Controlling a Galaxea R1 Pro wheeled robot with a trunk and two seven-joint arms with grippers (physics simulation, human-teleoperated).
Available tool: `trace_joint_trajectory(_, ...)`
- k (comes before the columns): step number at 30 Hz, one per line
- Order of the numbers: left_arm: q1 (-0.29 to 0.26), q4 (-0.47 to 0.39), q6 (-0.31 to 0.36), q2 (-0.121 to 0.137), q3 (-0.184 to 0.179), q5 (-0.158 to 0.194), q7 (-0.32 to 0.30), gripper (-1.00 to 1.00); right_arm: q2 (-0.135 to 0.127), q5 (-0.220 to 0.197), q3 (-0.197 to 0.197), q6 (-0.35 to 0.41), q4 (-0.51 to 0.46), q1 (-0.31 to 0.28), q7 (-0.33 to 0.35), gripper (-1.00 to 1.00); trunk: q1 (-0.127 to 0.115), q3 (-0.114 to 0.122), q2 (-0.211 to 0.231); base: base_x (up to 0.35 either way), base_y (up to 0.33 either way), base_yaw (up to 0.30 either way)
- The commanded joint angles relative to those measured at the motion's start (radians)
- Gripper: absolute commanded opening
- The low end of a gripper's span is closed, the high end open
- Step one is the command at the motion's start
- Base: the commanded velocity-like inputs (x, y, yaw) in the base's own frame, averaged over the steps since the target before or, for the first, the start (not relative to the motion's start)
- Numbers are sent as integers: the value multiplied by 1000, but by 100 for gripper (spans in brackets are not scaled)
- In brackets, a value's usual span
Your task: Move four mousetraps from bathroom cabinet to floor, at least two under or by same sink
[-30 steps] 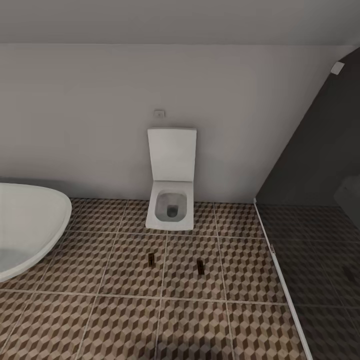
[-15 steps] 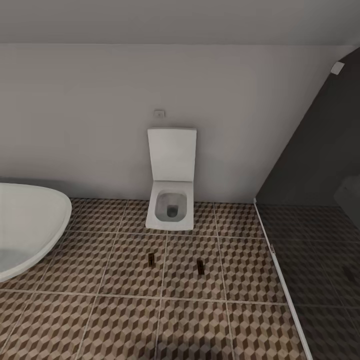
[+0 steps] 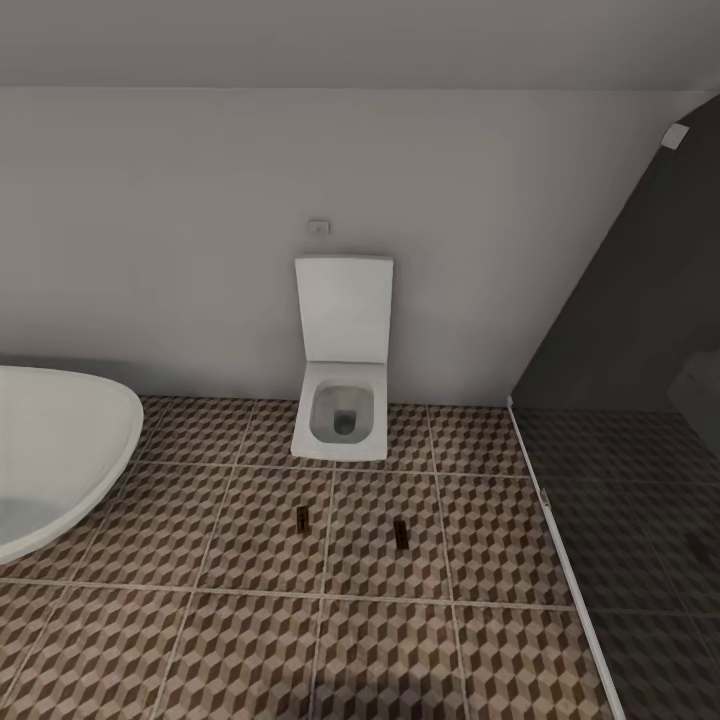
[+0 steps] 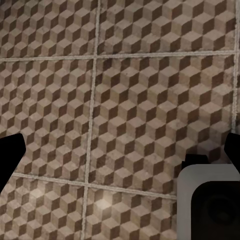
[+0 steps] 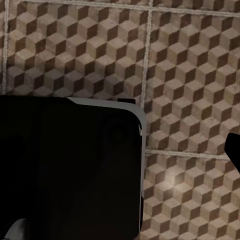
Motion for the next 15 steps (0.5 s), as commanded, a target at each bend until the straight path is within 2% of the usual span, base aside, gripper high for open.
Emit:
trace_joint_trajectory(1,-1,3,-4,-1,-9,3,4,100,0,-4,3,-3,1,-1,4,100,0,-1,-2,0,0,0)
trace_joint_trajectory(15,-1,3,-4,-1,-9,3,4,100,0,-4,3,-3,1,-1,4,100,0,-1,-2,0,0,0)
